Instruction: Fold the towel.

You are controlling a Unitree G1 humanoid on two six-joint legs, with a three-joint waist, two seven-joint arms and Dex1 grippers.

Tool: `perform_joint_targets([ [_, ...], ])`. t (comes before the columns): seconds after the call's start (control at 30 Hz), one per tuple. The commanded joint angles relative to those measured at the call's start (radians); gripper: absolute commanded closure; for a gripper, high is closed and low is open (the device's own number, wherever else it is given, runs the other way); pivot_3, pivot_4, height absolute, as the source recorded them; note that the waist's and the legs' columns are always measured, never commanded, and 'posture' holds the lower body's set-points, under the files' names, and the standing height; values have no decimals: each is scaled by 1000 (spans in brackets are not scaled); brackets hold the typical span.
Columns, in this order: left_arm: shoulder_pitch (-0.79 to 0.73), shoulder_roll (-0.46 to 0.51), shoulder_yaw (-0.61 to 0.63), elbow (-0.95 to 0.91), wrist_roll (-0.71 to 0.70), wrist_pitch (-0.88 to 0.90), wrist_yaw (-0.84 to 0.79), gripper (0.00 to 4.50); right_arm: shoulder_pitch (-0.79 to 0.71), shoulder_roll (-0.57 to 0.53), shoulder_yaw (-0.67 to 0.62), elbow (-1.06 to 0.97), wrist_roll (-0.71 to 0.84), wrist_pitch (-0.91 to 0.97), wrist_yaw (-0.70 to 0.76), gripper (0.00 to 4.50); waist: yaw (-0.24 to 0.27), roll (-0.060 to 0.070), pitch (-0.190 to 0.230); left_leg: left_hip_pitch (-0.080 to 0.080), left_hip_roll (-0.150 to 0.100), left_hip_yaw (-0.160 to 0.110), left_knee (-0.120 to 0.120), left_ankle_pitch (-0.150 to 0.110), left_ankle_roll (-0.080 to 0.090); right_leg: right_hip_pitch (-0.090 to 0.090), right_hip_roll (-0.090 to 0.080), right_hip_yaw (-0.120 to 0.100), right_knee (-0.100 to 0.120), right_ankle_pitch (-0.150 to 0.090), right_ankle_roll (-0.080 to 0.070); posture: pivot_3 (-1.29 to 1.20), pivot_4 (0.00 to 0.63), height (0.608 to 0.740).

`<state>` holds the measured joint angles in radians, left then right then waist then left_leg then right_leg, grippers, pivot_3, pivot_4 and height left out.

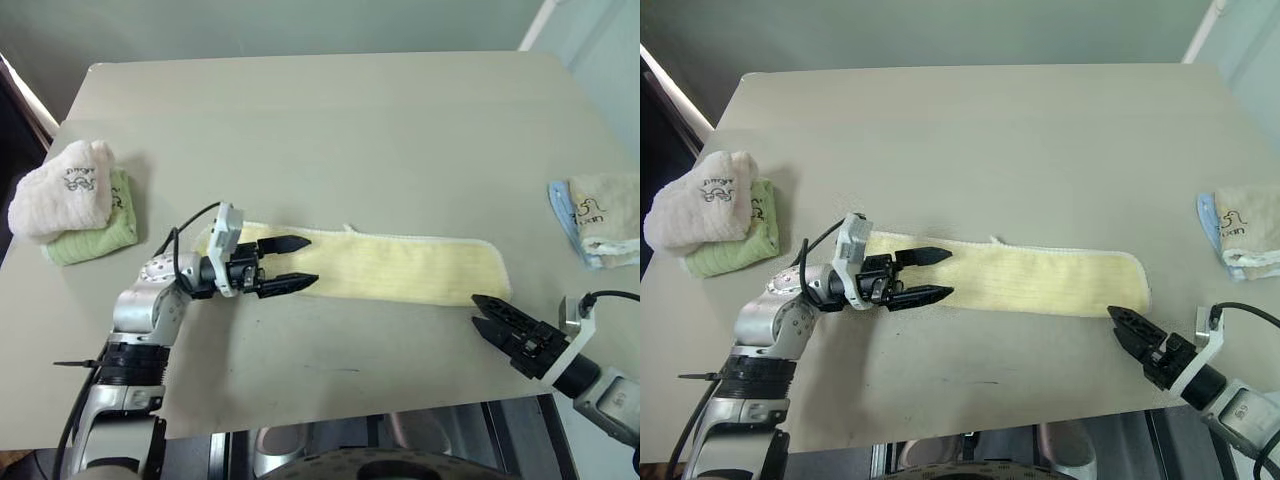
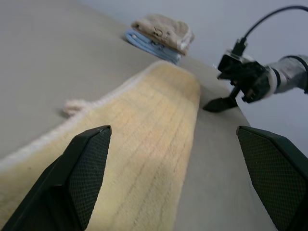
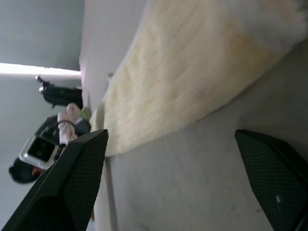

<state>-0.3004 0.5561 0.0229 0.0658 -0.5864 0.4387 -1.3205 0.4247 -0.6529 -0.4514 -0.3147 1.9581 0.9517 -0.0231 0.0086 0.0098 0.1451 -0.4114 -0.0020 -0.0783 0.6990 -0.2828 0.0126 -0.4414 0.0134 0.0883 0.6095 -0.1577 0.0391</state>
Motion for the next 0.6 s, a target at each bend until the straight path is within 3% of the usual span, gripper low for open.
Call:
perform_joint_targets([
  [0.03,6,-5,-1,-82,-16,-8,11,4,-29,-4,-31,12,14,-18,-29,46,0,0,0,0,0,0,0,0,0,0,0,0,0,0,0,0,150,740],
  [0.6,-25,-24,-67,-194,21,-30,78,4,-122,-19,-101,80,14,-19,-166,46,1,0,0,1,0,0,1,0,2,2,-1,0,0,1,0,0,150,740],
])
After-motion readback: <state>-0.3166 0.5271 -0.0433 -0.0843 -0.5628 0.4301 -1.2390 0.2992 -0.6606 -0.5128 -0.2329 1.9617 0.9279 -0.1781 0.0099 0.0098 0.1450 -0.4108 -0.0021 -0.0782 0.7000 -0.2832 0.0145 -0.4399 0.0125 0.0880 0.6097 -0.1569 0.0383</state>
